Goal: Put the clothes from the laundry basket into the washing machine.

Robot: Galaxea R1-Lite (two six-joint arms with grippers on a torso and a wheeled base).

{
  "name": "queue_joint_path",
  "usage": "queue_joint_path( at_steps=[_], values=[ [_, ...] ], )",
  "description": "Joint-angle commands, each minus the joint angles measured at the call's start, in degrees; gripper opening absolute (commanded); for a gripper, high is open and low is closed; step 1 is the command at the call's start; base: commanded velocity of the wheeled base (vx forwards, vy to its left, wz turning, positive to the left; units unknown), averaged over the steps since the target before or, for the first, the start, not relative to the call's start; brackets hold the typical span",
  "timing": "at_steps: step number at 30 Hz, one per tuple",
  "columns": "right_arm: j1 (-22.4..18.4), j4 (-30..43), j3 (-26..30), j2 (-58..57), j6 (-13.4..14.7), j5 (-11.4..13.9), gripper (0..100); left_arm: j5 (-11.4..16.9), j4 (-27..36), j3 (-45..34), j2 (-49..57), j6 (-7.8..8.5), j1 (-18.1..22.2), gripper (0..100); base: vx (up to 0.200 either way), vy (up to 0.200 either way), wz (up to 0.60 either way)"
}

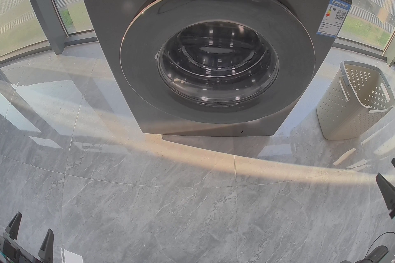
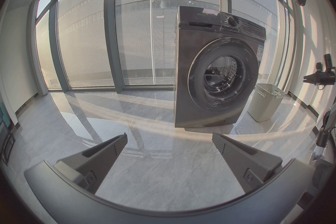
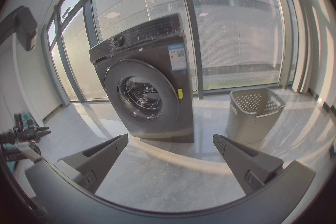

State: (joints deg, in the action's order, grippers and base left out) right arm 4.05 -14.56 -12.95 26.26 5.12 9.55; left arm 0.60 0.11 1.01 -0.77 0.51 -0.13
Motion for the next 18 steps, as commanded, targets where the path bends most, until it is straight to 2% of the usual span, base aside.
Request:
queue_joint_path(
  at_steps=[1,2,5,8,12,16,18],
  values=[
    [21.97,-26.14,-0.06,45.28,10.00,-5.41,100,0.19,0.07,-1.01,0.50,-0.07,-0.04,100,0.000,-0.200,0.00],
    [23.64,-28.69,-0.24,47.48,12.11,-6.73,100,0.19,0.07,-1.01,0.50,0.02,-0.04,100,0.000,-0.200,0.00],
    [25.84,-35.89,-1.20,53.63,15.89,-7.79,100,0.19,0.07,-1.01,0.59,0.02,0.05,100,0.000,-0.200,0.00],
    [26.71,-44.24,-2.52,60.93,16.24,-8.31,100,0.19,-0.02,-1.01,0.59,0.10,0.05,100,0.000,0.000,0.00],
    [29.44,-51.19,-5.33,65.85,16.68,-8.40,100,0.19,-0.02,-1.01,0.59,0.10,0.05,100,0.000,0.000,0.00],
    [31.28,-52.24,-9.91,68.49,18.43,-8.40,100,0.19,0.07,-1.01,0.59,0.02,0.05,100,0.000,0.000,0.00],
    [32.08,-51.71,-11.31,68.49,18.96,-8.40,100,0.19,0.07,-1.01,0.59,0.02,-0.13,100,0.200,0.000,0.00]
  ],
)
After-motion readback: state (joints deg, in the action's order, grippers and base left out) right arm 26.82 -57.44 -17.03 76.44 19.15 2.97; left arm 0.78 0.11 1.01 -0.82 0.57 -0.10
